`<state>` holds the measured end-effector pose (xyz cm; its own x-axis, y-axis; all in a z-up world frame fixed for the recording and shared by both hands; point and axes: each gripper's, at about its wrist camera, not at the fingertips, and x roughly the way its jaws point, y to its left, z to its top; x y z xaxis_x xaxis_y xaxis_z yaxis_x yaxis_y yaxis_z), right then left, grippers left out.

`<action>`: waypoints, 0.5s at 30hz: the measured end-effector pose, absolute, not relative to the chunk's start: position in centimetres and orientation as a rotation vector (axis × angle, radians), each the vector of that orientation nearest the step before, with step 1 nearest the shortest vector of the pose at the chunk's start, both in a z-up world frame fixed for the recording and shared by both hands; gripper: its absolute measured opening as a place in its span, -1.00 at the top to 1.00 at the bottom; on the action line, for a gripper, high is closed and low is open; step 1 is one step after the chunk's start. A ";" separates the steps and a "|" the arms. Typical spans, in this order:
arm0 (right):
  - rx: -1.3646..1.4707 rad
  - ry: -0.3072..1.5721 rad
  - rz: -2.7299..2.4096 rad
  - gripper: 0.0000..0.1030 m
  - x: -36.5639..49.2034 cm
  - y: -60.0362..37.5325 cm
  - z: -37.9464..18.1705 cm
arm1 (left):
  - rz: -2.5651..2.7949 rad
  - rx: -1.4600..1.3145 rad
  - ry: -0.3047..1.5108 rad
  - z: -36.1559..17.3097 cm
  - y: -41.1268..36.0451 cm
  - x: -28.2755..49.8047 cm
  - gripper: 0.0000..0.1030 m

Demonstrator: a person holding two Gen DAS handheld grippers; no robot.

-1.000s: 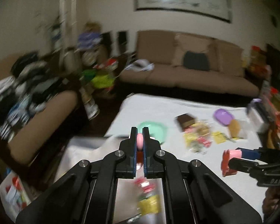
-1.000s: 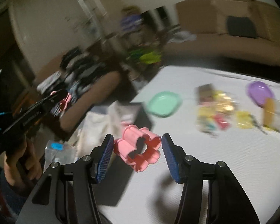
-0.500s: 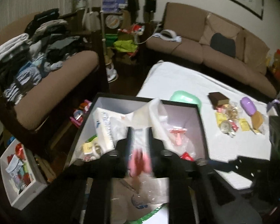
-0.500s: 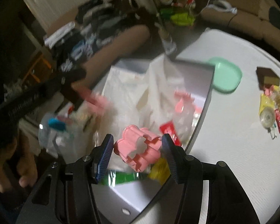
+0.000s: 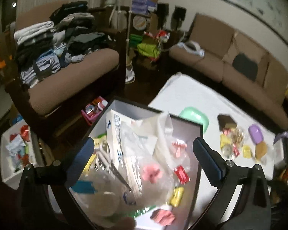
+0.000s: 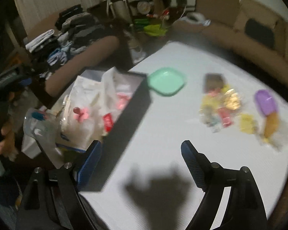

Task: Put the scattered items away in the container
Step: 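Open the left tool over the box while the right tool releases the cutter into it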

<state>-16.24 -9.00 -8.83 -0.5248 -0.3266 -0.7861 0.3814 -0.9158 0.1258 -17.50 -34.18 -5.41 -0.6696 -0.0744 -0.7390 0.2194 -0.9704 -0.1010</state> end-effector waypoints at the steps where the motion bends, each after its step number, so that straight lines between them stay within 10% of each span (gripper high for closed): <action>1: 1.213 0.115 -2.457 -0.71 -15.5 -8.5 -7.8 | -2.737 1.184 0.234 -4.9 -33.2 -17.2 -1.00; 9: 1.109 0.201 -2.575 -0.76 -10.1 -5.4 -0.7 | -2.668 0.928 -0.110 -1.5 -26.5 -12.6 -1.00; 15: 1.030 0.216 -2.511 -0.76 -7.2 -5.6 0.6 | -2.669 1.103 0.022 -2.2 -25.4 -9.3 -1.00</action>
